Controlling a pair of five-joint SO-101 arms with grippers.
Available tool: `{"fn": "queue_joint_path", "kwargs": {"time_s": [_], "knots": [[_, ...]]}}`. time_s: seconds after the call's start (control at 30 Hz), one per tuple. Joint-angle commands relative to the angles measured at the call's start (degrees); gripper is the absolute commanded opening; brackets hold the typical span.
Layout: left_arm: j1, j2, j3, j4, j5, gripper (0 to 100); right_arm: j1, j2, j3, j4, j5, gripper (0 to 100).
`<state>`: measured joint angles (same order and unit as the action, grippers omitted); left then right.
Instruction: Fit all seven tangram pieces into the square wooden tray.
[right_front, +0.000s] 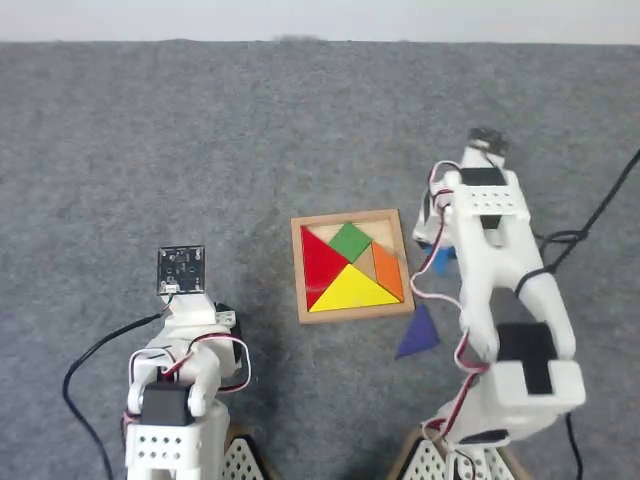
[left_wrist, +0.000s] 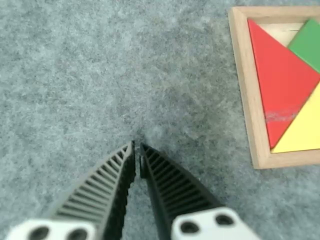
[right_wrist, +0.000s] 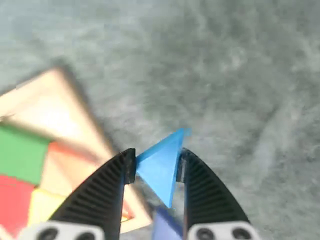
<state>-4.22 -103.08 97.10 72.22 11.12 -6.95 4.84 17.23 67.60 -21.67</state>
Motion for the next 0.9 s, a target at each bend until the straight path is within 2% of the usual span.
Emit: {"fn": "queue_joint_path", "kwargs": {"time_s": [0.0,0.13,0.3,0.57,0.73,0.87], "knots": [[-0.4,-1.1,-0.7,0.1,-0.6,1,-4.4,-6.4,-3.1,0.3,0.7,2.4],[-0.4,-1.1,-0.7,0.1,-0.6,1,-10.0,-5.7,-5.0,-0.9,0.7,2.5],[-0.4,-1.1,-0.7,0.1,-0.6,1,-13.3,-0.7,-12.3,-0.2,1.4,5.0],[-0.3,-1.1,-0.7,0.1,-0.6,1,-16.0,12.1,-26.1,-0.2,22.9,5.1],[-0.4,-1.1,-0.7,0.1,-0.6,1,-20.5,16.5,-28.9,-0.2,41.5,5.1],[-0.4,-1.1,-0.7,0.1,-0.6,1,-22.3,16.5,-29.3,-0.2,46.4,5.1]]}}
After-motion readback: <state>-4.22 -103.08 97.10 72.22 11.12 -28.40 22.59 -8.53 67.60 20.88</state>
